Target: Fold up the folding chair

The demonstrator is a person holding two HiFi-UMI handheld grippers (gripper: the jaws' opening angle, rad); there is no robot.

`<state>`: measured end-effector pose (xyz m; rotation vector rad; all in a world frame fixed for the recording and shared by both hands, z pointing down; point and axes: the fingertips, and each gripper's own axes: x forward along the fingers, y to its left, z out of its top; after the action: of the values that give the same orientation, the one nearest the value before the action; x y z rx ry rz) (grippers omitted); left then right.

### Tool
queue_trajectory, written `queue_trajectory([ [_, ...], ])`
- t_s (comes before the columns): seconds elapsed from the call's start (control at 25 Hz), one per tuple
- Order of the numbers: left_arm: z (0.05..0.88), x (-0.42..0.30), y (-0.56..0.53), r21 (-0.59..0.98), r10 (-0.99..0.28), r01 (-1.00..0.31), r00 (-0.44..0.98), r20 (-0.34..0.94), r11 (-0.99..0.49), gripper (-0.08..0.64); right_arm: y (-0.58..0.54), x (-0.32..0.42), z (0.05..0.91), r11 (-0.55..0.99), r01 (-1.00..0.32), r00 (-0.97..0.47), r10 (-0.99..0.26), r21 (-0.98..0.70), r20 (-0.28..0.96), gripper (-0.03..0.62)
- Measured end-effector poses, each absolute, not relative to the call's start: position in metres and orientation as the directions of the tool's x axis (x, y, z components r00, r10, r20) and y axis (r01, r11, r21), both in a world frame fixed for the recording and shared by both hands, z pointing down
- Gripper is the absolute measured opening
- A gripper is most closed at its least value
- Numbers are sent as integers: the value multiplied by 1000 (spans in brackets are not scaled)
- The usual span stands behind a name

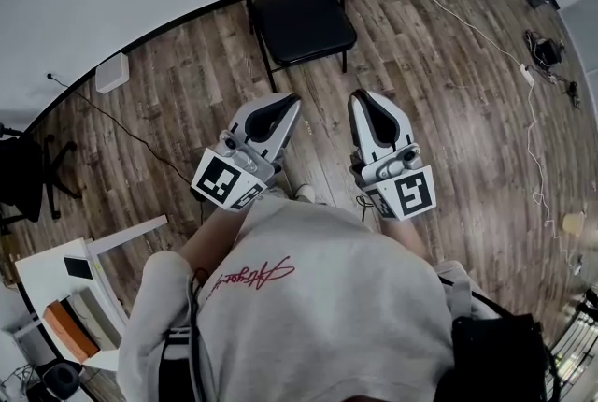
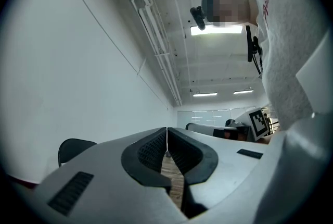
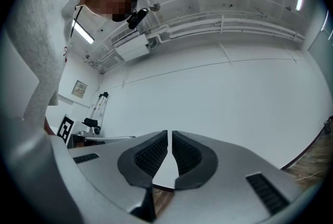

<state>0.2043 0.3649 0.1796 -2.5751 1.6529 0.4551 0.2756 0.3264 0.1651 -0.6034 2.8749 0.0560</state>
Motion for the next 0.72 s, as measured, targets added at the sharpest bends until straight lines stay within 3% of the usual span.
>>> queue_trajectory([
  [0.16,179,206,358,120,-887,-908,352,-298,-401,18,314,285,173,913,-409,-894,-402,-9,-196,32],
  [0.24,181,201,353,126,-898,-918,328,-292,-376,19,303,287,183,907,-422,-892,-419,-20,-168,177],
  [0.28,183,197,351,126,-905,-923,318,-283,-364,20,297,288,187,904,-426,-892,-425,-27,-155,191],
  [0.36,190,184,342,127,-921,-934,293,-257,-333,29,284,284,194,901,-431,-891,-432,-37,-141,202],
  [0.44,198,163,326,143,-938,-945,256,-235,-294,164,267,275,202,896,-439,-887,-443,-59,-131,210],
  [0.48,202,152,317,152,-944,-949,238,-228,-276,194,258,269,207,893,-443,-885,-450,-81,-123,215],
  [0.72,237,74,244,207,-965,-950,201,-170,-235,242,190,236,270,818,-492,-856,-517,-299,-8,224],
])
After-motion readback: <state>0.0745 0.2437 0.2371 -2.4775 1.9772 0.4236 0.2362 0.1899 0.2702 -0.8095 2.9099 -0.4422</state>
